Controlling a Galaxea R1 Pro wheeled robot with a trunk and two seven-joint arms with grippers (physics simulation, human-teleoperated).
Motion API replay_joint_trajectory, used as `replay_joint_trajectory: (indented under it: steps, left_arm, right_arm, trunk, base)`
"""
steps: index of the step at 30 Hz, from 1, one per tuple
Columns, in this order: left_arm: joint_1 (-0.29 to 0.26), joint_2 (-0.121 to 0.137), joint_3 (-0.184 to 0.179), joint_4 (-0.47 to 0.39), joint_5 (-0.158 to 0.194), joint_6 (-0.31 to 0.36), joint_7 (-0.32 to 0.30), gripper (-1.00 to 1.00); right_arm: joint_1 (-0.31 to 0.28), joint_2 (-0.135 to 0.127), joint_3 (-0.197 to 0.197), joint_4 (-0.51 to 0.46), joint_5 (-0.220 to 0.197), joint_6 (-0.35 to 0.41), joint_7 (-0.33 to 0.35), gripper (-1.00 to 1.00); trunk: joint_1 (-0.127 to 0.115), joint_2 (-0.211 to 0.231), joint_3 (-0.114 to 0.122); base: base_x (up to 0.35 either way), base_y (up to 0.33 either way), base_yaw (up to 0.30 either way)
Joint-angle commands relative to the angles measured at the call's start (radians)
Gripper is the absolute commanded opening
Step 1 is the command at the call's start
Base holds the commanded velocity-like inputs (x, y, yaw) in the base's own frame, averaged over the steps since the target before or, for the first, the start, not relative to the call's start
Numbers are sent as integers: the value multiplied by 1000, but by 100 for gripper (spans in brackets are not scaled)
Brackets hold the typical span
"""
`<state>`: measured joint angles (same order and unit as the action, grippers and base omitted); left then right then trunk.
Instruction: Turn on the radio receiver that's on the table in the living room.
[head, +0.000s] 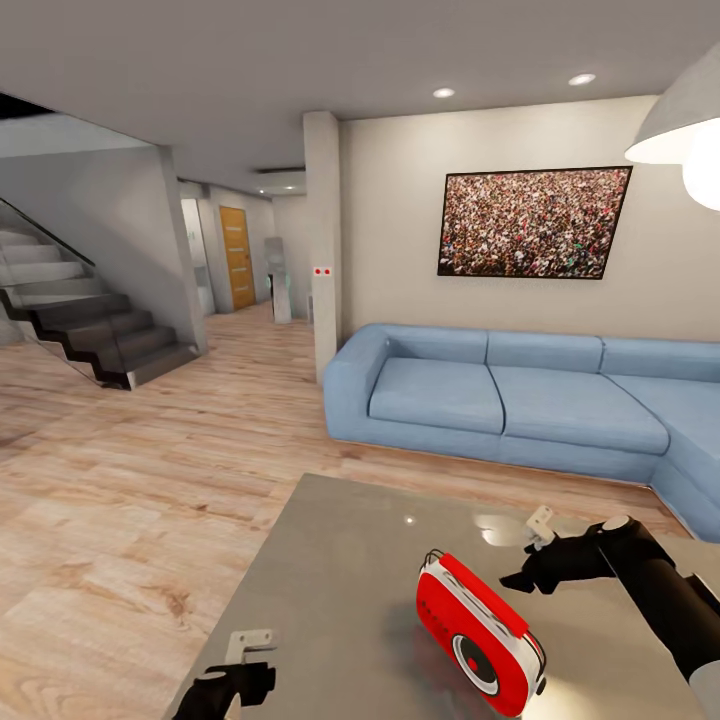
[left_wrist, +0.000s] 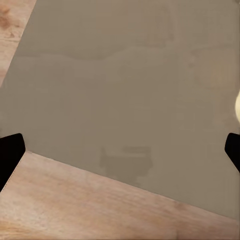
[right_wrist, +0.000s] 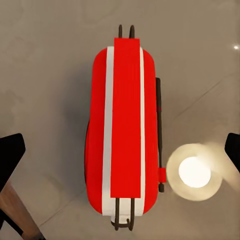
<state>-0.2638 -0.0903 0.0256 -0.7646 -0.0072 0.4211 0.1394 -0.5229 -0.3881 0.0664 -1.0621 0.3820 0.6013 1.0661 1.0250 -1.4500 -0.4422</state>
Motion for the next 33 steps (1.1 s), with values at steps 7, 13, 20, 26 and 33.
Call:
replay_joint_trajectory:
  steps: [7, 13, 20, 26, 33]
  left_arm:
    - [0, 3, -1, -30, 0, -7, 1, 100]
    - [0, 7, 0, -38, 0, -14, -2, 100]
    - [0, 4, -1, -39, -1, -13, 2, 100]
    - [0, 6, 0, -41, -1, -14, 4, 100]
    - [0, 4, -1, -42, -1, -13, 3, 100]
  right_arm:
    - [0, 0, 6, 4, 2, 0, 0, 100]
    - [0, 0, 8, 13, 3, -1, 0, 100]
    - [0, 0, 8, 14, 4, -1, 0, 100]
    - [0, 0, 7, 23, 4, 0, -7, 100]
    - [0, 0, 5, 50, 17, 0, -13, 100]
  trunk:
    - [27, -49, -22]
    - [50, -91, -41]
    - [77, -140, -63]
    - [92, -168, -75]
    - [92, -168, -75]
  base:
    - [0, 0, 0]
    - [0, 0, 0]
    - [0, 0, 0]
    - [0, 0, 0]
    - [0, 0, 0]
